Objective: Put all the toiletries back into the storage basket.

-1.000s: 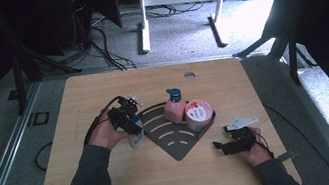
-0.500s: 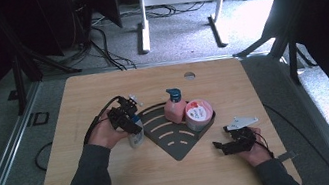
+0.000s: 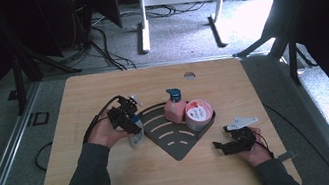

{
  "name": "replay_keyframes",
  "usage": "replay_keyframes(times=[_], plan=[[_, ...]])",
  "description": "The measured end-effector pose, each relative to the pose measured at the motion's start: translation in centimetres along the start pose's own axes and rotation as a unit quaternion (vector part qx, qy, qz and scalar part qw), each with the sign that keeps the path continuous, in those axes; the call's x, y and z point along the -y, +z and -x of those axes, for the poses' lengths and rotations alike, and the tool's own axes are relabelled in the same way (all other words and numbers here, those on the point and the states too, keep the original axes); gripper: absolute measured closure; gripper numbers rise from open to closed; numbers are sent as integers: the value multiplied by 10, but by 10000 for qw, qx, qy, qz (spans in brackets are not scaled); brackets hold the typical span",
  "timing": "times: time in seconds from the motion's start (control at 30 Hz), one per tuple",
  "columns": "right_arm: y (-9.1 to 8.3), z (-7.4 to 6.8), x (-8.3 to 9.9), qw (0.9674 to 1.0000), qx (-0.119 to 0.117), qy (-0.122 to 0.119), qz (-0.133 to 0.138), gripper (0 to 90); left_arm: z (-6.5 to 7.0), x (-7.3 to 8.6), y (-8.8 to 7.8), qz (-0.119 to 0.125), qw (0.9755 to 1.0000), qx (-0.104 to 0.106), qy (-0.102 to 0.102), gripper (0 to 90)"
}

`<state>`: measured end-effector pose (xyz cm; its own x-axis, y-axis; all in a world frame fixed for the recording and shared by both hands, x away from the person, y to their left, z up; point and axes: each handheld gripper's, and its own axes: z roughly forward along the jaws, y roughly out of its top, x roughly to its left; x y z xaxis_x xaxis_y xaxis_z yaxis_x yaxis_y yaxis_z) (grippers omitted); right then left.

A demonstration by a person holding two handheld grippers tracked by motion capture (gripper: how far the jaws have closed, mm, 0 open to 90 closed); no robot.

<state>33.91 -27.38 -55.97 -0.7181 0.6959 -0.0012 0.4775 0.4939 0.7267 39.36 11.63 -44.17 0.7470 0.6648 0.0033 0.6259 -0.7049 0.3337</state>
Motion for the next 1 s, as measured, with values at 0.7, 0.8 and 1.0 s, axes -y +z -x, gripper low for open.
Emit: replay_keyframes(times=[0.7, 0.8, 1.0], plan=[[0, 0, 0, 10000, -1, 1, 0, 204, -1, -4, 0, -249, 9997, 55, 57, 538], [0, 0, 0, 10000, 0, 0, 0, 204, -1, -4, 0, -246, 9997, 49, 44, 542], [0, 0, 0, 10000, -1, 2, 0, 204, 0, -3, -1, -253, 9997, 32, 39, 548]])
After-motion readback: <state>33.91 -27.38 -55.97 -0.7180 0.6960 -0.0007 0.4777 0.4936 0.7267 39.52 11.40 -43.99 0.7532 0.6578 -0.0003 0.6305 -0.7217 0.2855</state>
